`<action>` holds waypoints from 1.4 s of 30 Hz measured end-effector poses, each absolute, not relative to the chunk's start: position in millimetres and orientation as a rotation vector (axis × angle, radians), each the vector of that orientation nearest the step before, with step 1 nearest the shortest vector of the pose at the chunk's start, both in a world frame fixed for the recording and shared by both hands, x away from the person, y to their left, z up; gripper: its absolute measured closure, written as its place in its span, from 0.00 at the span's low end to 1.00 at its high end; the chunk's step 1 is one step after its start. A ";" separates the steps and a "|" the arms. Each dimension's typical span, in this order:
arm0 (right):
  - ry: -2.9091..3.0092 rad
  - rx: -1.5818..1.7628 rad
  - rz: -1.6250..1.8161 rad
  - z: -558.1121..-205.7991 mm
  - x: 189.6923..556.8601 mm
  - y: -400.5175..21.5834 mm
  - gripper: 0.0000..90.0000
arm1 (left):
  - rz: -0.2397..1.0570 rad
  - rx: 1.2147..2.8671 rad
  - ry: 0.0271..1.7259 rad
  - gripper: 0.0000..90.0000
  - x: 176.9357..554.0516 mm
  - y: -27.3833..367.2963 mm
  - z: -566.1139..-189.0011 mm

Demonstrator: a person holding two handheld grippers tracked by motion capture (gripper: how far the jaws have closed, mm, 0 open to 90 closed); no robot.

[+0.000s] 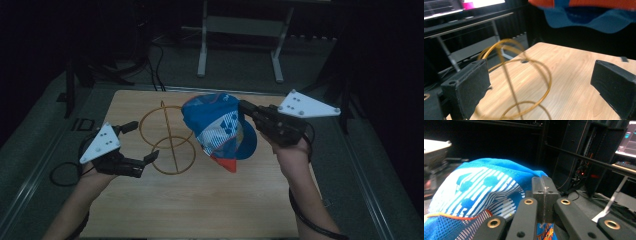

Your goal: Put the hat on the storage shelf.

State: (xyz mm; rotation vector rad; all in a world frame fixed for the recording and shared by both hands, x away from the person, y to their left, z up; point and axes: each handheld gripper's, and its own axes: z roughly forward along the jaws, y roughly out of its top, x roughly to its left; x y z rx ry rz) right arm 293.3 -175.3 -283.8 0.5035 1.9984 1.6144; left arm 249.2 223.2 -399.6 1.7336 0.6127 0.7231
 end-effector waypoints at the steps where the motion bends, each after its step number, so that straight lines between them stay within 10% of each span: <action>1: 2.000 0.502 1.615 -282.1 295.6 -170.9 1.00 | 0.731 1.734 0.624 0.03 247.4 227.4 -404.6; 23: 2.093 0.506 1.608 -271.0 347.9 -67.7 1.00 | 0.673 1.745 0.937 0.03 230.2 257.5 -544.9; 42: 2.311 0.434 1.497 -311.4 363.5 23.6 1.00 | 0.684 1.680 1.012 0.03 219.0 275.1 -559.6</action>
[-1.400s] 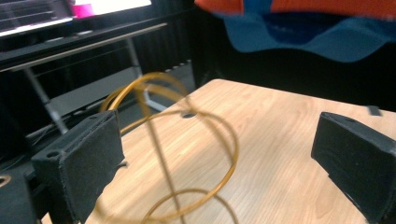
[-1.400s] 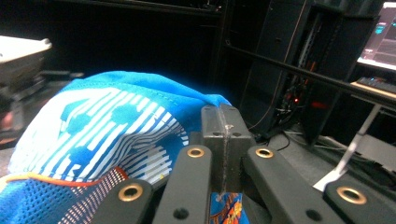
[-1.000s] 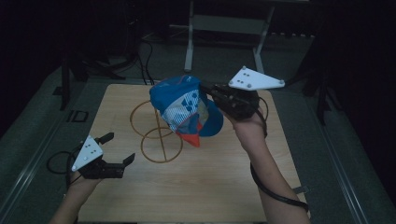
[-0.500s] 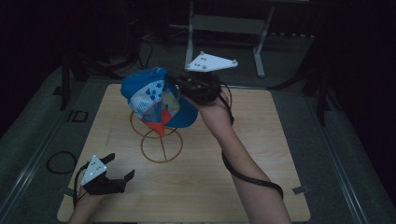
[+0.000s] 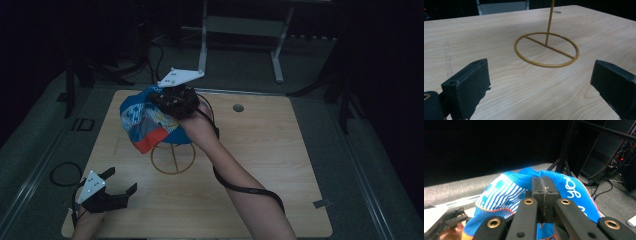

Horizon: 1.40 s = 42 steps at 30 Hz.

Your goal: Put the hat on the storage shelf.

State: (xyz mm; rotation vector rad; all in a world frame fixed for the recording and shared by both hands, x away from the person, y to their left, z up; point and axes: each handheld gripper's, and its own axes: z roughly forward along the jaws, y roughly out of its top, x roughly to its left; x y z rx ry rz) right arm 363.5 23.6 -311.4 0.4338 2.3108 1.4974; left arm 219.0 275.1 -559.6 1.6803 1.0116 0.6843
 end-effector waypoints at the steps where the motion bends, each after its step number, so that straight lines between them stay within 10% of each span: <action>1: 2.312 0.436 1.493 -313.9 364.3 23.4 1.00 | 0.679 1.680 1.009 0.03 219.1 275.3 -560.0; 29: 2.323 0.577 1.549 -359.9 368.2 -28.1 1.00 | 0.642 1.673 1.019 0.03 221.7 274.8 -564.1; 42: 2.344 0.600 1.562 -368.8 371.1 -32.9 0.82 | 0.625 1.665 1.016 0.03 221.5 275.4 -565.3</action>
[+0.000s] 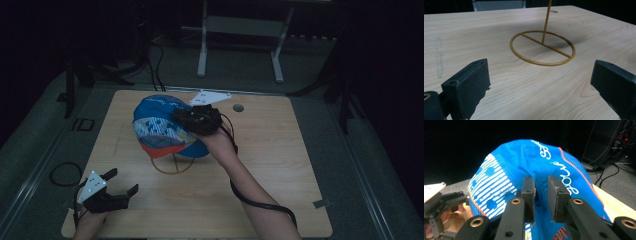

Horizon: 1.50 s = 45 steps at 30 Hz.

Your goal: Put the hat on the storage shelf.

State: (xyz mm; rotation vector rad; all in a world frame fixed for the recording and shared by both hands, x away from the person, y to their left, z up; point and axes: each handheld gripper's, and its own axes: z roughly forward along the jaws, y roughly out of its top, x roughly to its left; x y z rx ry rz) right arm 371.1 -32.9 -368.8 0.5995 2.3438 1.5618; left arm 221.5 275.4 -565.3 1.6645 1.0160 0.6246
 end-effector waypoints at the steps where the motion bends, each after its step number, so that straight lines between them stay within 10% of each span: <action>1: 2.347 0.600 1.560 -369.5 371.2 -32.9 0.81 | 0.624 1.665 1.016 0.03 221.6 275.4 -565.3; 18: 2.366 0.640 1.558 -377.9 376.8 -38.7 0.76 | 0.621 1.670 1.010 0.03 222.1 275.0 -566.0; 36: 2.374 0.573 1.669 -378.5 360.1 -56.8 0.19 | 0.632 1.664 1.006 0.03 221.3 274.6 -566.3; 45: 2.397 0.529 1.647 -389.7 352.3 -68.0 0.15 | 0.633 1.663 1.008 0.03 221.2 274.3 -566.4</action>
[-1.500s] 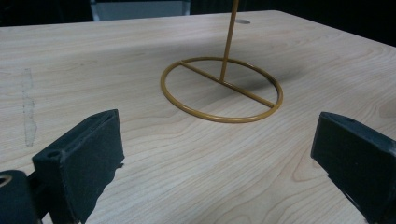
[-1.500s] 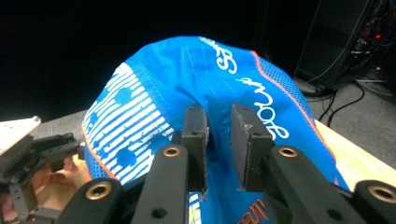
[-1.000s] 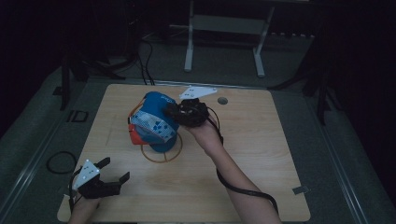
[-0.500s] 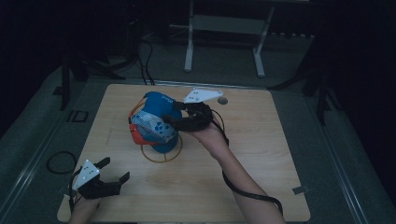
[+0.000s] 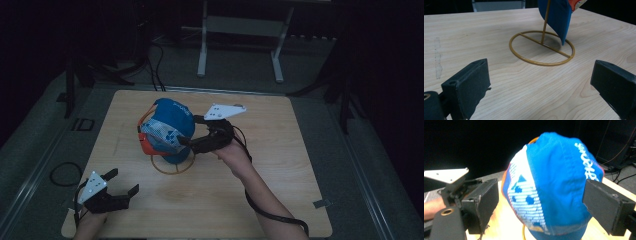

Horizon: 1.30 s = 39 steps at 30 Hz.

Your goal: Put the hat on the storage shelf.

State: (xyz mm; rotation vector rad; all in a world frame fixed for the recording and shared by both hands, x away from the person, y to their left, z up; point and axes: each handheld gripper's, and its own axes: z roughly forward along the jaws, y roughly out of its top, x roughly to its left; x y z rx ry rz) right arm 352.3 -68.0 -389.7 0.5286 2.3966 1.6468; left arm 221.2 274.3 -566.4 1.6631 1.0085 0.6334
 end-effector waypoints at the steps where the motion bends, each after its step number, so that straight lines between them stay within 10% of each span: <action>1: 2.395 0.526 1.645 -391.6 351.5 -69.2 0.15 | 0.631 1.663 1.010 0.03 221.4 274.4 -566.4; 39: 2.488 0.576 1.509 -492.0 345.1 -130.6 0.16 | 0.634 1.671 0.999 0.03 221.3 273.6 -567.3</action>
